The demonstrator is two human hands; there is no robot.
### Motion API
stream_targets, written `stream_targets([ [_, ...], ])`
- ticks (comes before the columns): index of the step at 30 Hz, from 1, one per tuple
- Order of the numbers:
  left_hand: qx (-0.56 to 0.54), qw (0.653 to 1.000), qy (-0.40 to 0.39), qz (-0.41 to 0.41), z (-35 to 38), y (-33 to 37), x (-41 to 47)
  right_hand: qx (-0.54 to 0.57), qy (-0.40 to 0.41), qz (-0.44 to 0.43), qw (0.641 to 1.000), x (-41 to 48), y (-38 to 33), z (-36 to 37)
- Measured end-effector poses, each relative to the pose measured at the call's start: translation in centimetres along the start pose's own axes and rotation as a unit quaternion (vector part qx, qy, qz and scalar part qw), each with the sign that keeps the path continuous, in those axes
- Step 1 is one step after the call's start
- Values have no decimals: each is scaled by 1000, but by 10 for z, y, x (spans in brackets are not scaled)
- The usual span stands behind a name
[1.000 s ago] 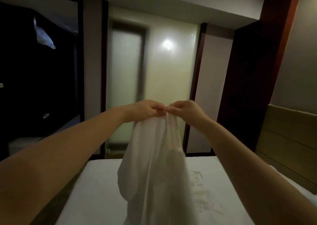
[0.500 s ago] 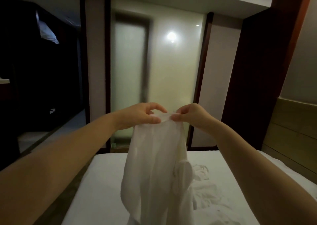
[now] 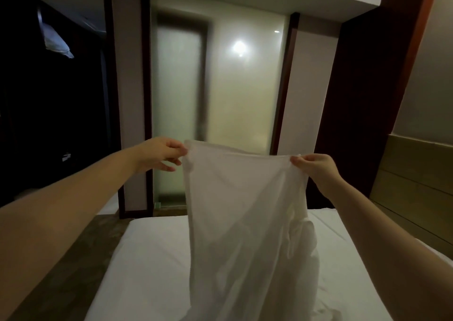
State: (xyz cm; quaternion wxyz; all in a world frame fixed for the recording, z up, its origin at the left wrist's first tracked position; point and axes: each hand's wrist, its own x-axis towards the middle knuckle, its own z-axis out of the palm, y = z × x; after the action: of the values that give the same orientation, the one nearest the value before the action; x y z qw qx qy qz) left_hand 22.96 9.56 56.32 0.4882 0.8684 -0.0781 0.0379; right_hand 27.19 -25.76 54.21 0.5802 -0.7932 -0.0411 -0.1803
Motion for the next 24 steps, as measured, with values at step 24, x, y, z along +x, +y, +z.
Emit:
stream_targets([
  [24,-88,971,10,220,124,97,-28,243,-111,-170,949,-66,-69,18],
])
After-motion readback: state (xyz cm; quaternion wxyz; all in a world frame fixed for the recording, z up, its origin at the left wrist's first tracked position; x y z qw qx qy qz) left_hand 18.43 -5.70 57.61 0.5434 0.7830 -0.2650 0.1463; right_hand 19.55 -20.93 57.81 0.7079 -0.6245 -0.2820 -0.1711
